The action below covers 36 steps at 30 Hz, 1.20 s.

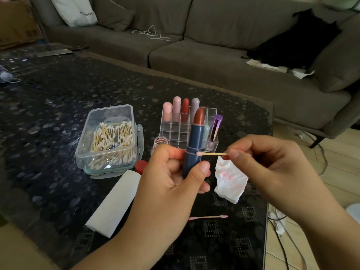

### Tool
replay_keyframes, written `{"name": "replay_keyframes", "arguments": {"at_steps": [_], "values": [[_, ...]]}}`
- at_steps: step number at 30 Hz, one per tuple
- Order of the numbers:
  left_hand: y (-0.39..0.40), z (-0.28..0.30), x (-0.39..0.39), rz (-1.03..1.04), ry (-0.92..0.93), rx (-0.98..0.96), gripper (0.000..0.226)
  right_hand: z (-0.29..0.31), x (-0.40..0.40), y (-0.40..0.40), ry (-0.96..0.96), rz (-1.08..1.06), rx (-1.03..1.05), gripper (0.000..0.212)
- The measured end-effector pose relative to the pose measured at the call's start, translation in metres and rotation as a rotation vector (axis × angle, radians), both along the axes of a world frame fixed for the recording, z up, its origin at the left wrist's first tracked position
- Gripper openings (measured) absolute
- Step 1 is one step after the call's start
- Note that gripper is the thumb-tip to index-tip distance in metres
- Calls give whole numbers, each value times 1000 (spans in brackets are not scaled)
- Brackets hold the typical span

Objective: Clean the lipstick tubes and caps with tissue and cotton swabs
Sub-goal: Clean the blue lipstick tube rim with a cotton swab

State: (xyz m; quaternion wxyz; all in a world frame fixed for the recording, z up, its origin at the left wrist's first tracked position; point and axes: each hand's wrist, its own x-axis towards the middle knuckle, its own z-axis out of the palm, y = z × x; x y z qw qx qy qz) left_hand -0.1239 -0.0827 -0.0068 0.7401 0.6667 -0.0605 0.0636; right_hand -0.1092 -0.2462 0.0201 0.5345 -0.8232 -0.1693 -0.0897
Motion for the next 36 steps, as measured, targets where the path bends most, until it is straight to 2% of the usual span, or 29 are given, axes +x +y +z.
{"name": "replay_keyframes", "arguments": {"at_steps": [8, 18, 22, 28, 36], "values": [[0, 0, 0, -61, 12, -44, 37, -1, -1, 0, -4, 24, -4, 28], [0, -2, 1, -57, 21, -72, 40, -2, -1, 1, -35, 7, 5, 25], [0, -2, 0, -71, 20, -58, 38, -2, -2, 4, -39, 23, -18, 18], [2, 0, 0, -84, 30, -66, 39, -3, 1, -1, -22, -14, 42, 25], [2, -2, 1, -178, 44, -160, 25, -4, 4, -5, -2, 6, 107, 24]]}}
